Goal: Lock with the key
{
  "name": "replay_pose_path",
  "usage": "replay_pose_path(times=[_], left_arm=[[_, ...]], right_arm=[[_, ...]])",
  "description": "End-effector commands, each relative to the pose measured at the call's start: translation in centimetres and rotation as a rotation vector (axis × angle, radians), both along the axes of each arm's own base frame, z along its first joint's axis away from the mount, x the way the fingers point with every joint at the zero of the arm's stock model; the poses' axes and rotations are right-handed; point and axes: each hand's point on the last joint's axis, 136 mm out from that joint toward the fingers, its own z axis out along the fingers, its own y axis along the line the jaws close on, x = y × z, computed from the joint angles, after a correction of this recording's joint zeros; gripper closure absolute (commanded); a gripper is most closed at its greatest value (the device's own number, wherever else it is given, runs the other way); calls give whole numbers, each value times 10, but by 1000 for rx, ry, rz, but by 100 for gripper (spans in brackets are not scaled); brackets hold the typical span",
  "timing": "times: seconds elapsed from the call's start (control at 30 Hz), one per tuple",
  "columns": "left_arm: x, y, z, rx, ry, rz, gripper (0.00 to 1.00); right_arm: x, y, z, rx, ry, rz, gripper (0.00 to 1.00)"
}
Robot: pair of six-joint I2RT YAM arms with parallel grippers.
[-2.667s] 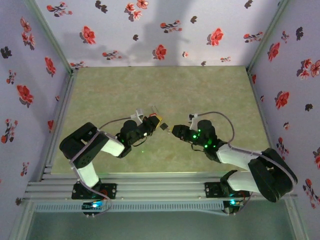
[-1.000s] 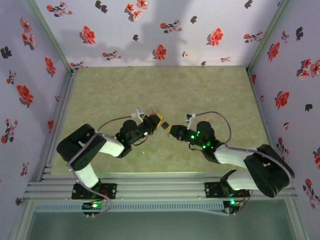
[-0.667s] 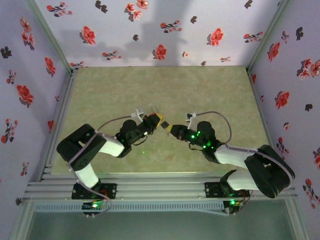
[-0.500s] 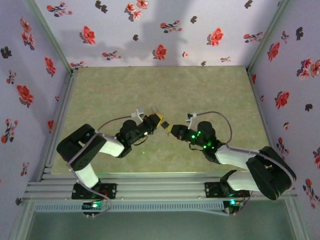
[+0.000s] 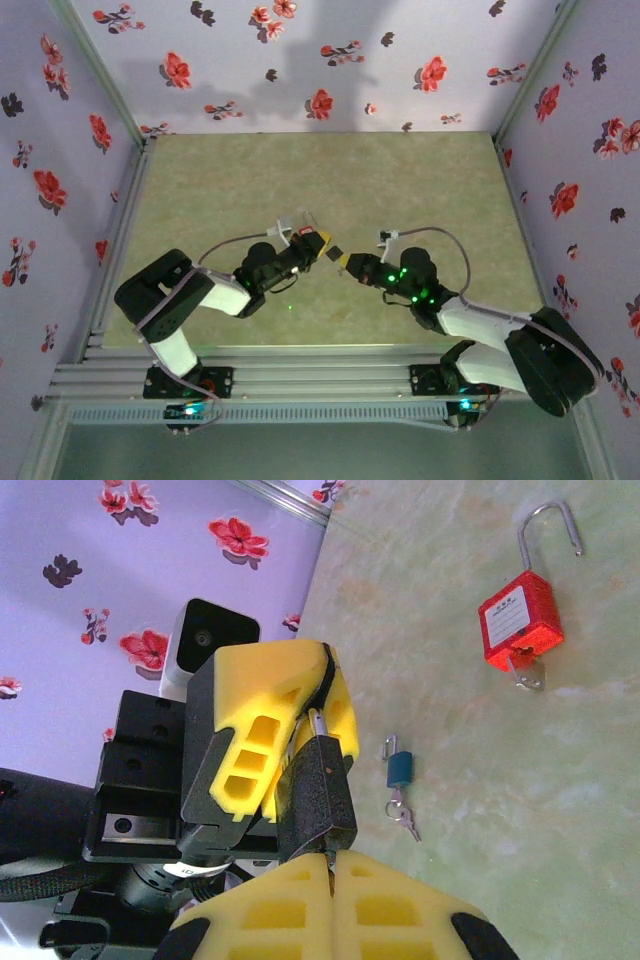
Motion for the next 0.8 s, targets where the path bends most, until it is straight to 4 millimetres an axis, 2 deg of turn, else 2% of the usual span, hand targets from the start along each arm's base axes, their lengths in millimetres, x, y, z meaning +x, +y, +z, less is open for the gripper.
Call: replay_pose_path(times=[0.0,0.77], left_arm=[[21,13,20,-38,-50,107,100],[34,13,18,-51,-33,153,100]], right_arm=[[-9,-5,-11,-28,17,2,100],[-23,-19,-15,-49,6,-10,100]])
